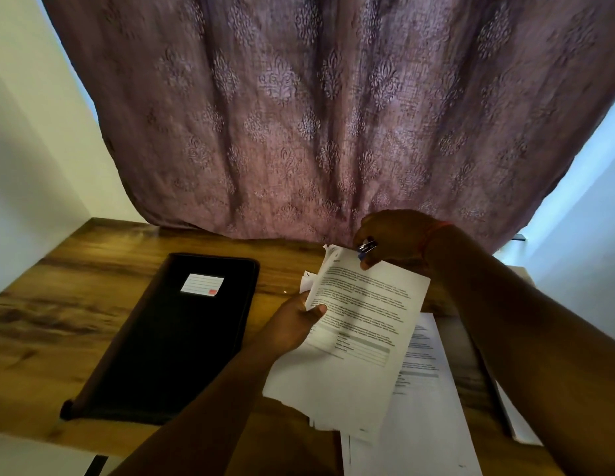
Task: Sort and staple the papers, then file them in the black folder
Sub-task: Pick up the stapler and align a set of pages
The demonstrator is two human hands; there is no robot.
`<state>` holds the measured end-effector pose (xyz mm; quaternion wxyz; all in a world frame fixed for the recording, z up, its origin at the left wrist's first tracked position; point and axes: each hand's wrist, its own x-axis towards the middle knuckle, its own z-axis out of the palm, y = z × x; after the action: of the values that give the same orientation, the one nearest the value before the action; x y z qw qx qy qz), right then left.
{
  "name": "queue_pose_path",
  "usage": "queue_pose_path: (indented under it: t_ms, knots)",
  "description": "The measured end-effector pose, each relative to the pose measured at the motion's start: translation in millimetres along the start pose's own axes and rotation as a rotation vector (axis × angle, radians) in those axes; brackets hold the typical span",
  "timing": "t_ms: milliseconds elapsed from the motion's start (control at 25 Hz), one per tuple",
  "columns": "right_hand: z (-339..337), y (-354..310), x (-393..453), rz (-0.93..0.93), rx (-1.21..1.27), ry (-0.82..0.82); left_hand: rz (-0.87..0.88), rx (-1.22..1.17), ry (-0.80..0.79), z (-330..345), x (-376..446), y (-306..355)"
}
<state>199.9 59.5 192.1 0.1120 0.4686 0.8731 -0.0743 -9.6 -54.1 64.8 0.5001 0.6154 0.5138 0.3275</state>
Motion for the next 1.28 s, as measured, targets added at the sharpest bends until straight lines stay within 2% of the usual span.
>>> queue_pose_path:
  t_ms: [280,480,640,1040,1280]
  knots:
    - [-5,-1,-5,-0.059,-0.036,-0.015,0.017,-0.019,0.012,7,-7,8]
    - [9,9,-13,-0.100,0.077,0.045,0.019,-0.052,0.047,9,-14,8]
    - [11,12,-18,-0.087,0.067,0.046,0.006,-0.047,0.065,13,-15,11]
    - [1,-3,-17,-0.100,0.114,-0.097,0.004,-0.042,0.033,20,-10,13]
    - [-20,-29,-9,-0.157,-0.023,-0.166,-0.024,0.026,-0.010,16,-3,19]
